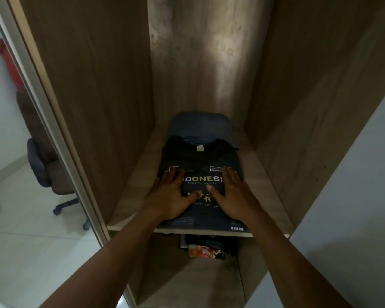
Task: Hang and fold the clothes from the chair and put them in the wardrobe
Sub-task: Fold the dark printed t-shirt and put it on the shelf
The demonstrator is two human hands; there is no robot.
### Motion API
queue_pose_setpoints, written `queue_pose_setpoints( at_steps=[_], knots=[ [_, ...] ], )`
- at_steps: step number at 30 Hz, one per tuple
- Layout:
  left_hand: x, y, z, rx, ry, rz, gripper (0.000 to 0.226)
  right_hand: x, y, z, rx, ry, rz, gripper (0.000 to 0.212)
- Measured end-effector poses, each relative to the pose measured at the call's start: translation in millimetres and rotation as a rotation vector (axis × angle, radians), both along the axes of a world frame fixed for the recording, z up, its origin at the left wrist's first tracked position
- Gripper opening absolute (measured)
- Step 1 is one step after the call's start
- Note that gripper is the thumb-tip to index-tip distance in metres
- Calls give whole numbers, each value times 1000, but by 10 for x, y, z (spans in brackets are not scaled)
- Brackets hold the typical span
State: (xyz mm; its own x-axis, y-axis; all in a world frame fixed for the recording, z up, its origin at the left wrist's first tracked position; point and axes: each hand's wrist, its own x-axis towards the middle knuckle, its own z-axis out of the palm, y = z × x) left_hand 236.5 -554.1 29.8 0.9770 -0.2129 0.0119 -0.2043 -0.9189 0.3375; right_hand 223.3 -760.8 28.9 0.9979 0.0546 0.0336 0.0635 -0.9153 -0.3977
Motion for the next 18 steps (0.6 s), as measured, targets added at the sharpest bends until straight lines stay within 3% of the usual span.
queue_pose_setpoints(
  at_steps=[4, 8, 10, 12, 18],
  knots=[
    [-68, -37, -1, 1, -43, 13, 92, 3, 2, -21, 35, -43, -14, 86],
    [-192, -34, -4, 59, -323, 34, 80, -125, 31, 44, -118, -314, -53, 71],
    [-306, -41, -48, 64, -286, 36, 83, -246, 77, 34, -167, -326, -53, 64],
    [-429, -33, -131, 63, -234, 41, 90, -383, 115, -46, -90, -238, -71, 65],
    [-515, -52, -80, 123, -226, 41, 81, -524, 141, -74, -45, -257, -89, 65]
  ],
)
